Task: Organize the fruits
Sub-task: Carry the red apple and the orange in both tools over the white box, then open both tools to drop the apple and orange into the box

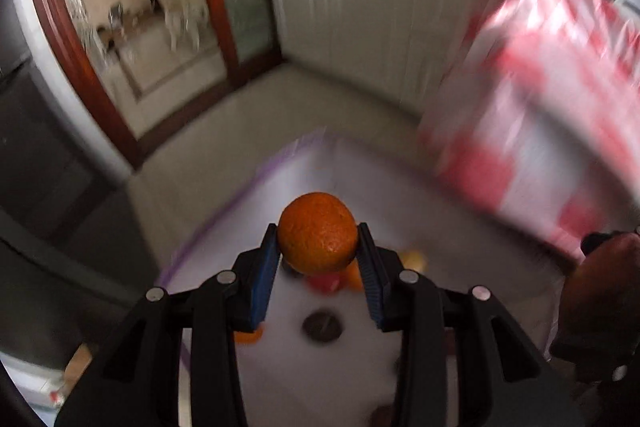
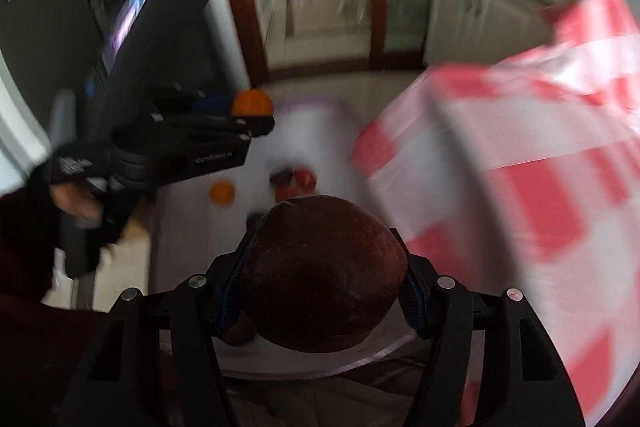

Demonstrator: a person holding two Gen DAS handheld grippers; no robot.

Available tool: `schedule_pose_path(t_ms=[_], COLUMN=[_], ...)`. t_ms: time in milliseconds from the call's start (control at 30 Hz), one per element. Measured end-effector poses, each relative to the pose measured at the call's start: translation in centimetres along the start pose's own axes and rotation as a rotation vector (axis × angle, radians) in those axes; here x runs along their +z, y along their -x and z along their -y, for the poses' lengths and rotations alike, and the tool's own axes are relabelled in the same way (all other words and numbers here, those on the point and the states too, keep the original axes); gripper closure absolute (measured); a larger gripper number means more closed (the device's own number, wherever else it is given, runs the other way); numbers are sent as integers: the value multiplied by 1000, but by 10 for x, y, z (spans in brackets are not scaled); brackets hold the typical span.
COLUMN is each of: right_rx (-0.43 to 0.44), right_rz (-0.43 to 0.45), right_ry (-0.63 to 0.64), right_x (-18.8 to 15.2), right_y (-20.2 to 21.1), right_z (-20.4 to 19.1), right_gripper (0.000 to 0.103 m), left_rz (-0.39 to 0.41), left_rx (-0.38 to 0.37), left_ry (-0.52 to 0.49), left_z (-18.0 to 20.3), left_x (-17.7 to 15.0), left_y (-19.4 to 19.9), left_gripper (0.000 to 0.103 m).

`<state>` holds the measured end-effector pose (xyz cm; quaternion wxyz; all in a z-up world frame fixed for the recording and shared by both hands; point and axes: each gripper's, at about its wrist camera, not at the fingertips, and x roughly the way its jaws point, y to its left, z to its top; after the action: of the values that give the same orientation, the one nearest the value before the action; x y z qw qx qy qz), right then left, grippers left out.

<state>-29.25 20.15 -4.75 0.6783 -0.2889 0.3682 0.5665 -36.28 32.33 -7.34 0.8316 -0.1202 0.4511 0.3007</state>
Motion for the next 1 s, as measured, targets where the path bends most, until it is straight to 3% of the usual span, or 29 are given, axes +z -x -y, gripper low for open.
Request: schedule_pose_path(t_ms=[167,267,467,667,733,800,1000], right_rx=[-109,-181,-204,-200,-187,-210,-144], right_rz=[-204,-265,-388,-391,-375,-352,-271], right_ry=[61,148,268,276,256,244,135], right_x=[-6,-8,-16,-21,-22,-21,-15], right_y=[-69,-96,-135,-137,-128,-123,-92], right_z=[-8,-17,-31,-34,-26,-23,-9], right_gripper=[41,41,41,42,41,34,24], left_rz=[-149,-243,-438,-475,-467,-461,-415], left_rx=[-42,-51,-41,-43,-45,-42,-152], left_ry=[-48,-96,-61,-48,-41,-24,15], left_z=[3,13,14,13,12,9,2], left_x=[-30,-48,-66,-61,-58,-55,-46], left_y=[-31,-48,-83,-88,-87,-86,-72], left_gripper=[64,64,64,62,57,48,41])
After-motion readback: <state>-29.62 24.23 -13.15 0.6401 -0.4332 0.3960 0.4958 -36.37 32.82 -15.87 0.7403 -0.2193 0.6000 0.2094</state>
